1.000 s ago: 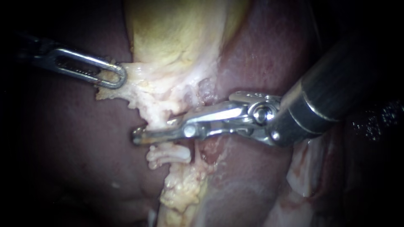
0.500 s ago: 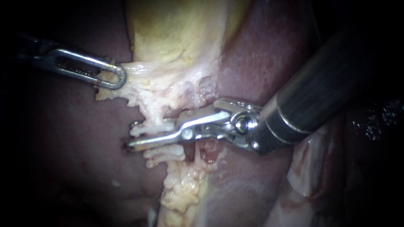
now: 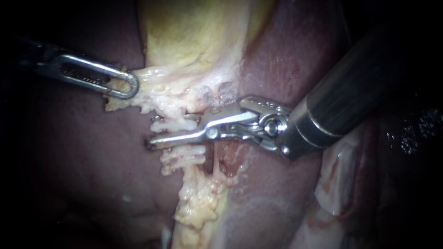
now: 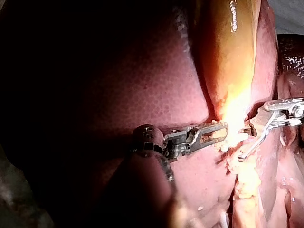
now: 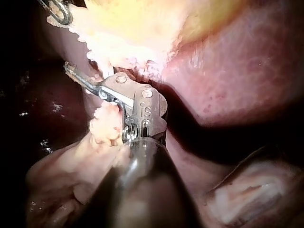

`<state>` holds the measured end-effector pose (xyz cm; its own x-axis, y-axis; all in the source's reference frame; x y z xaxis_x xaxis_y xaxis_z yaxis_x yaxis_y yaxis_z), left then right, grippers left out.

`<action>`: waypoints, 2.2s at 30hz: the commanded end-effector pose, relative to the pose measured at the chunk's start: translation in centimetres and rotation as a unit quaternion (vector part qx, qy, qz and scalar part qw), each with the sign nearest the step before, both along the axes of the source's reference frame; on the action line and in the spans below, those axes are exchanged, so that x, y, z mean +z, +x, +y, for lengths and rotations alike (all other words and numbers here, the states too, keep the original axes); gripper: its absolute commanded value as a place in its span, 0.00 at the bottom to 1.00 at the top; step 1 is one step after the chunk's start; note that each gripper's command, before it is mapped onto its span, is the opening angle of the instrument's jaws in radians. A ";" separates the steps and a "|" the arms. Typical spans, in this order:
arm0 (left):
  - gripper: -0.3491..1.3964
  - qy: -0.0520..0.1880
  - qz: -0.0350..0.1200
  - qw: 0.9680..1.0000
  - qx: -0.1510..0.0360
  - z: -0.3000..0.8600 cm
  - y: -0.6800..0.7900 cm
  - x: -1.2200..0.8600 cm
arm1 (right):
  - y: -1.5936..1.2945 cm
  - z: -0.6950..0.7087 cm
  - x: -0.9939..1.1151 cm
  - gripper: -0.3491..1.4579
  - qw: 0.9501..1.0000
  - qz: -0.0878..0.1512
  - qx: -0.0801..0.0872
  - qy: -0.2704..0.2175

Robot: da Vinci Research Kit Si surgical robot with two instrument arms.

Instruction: Going back third clip left tube

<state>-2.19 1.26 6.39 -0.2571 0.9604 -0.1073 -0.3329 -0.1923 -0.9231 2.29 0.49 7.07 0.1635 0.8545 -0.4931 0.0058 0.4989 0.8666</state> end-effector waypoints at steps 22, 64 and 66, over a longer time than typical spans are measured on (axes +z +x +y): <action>0.00 0.000 0.000 1.000 0.000 0.00 0.02 -0.01 | -0.31 0.02 -0.01 0.46 1.000 0.001 -0.004 -0.005; 0.00 0.000 0.000 1.000 0.001 0.00 0.02 -0.01 | -0.91 0.09 -0.40 0.47 0.995 0.029 -0.024 -0.095; 0.00 0.000 0.000 1.000 0.001 0.00 0.02 -0.01 | -0.99 0.11 -0.45 0.47 0.991 0.040 -0.033 -0.121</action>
